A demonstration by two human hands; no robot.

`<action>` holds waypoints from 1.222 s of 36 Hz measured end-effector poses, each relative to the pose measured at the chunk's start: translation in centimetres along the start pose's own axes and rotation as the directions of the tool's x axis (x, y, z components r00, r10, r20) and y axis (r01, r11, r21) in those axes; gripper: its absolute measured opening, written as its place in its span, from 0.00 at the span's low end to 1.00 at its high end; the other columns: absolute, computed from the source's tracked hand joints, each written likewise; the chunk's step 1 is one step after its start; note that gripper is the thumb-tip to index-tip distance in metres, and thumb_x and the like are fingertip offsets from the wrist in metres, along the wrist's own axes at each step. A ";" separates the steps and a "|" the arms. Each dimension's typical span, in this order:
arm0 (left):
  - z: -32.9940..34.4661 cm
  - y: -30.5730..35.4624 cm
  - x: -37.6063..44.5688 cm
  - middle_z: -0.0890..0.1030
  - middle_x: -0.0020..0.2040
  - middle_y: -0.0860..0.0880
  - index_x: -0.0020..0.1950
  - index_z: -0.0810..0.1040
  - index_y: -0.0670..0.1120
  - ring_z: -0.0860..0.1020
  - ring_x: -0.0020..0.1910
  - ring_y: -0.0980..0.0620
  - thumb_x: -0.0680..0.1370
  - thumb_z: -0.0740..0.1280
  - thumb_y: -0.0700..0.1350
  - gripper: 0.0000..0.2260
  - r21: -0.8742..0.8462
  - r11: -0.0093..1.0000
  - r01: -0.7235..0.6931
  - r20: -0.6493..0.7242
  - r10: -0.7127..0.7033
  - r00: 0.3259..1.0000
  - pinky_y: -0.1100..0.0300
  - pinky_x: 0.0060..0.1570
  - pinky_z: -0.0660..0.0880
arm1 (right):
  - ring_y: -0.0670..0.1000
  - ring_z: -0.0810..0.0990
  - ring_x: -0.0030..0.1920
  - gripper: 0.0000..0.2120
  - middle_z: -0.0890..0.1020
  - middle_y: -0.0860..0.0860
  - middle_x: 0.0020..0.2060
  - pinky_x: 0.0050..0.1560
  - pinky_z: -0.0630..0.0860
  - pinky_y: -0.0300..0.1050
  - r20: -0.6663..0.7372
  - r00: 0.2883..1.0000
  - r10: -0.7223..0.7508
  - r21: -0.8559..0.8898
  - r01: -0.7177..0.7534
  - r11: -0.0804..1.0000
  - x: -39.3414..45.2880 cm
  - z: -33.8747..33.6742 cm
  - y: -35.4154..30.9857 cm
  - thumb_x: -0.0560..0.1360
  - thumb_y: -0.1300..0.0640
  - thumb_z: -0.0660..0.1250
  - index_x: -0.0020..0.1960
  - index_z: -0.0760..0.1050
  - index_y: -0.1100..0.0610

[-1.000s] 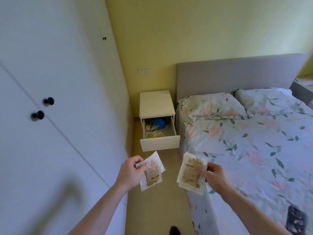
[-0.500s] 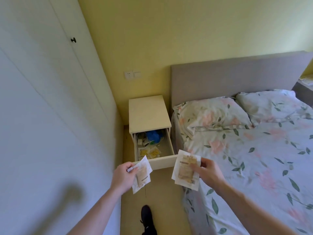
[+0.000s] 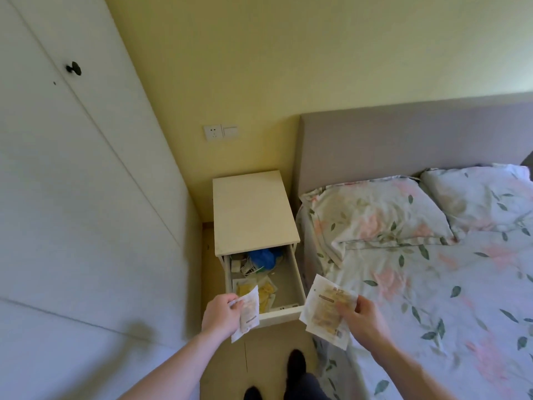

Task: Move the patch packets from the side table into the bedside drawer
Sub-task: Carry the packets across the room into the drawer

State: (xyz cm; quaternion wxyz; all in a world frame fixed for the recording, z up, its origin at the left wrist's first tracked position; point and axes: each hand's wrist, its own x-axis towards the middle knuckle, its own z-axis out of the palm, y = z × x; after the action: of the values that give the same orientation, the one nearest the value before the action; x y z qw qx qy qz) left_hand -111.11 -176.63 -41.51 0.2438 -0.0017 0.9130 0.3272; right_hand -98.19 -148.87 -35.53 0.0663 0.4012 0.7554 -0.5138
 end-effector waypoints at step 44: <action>9.4 -0.8 24.0 0.84 0.54 0.51 0.50 0.80 0.56 0.79 0.46 0.55 0.81 0.63 0.46 0.08 -0.002 0.945 0.326 0.277 -0.313 0.908 0.61 0.40 0.76 | 0.53 0.82 0.49 0.13 0.84 0.50 0.50 0.46 0.76 0.43 0.111 0.960 0.256 -0.344 -0.204 0.917 24.3 6.5 -4.3 0.79 0.57 0.66 0.63 0.79 0.55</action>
State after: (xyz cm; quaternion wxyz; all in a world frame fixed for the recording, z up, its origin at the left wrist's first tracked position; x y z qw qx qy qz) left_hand -127.95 -167.84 -59.00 0.4172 -0.1120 0.8499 0.3019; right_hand -119.32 -141.86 -47.90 0.2503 0.4299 0.7706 -0.3984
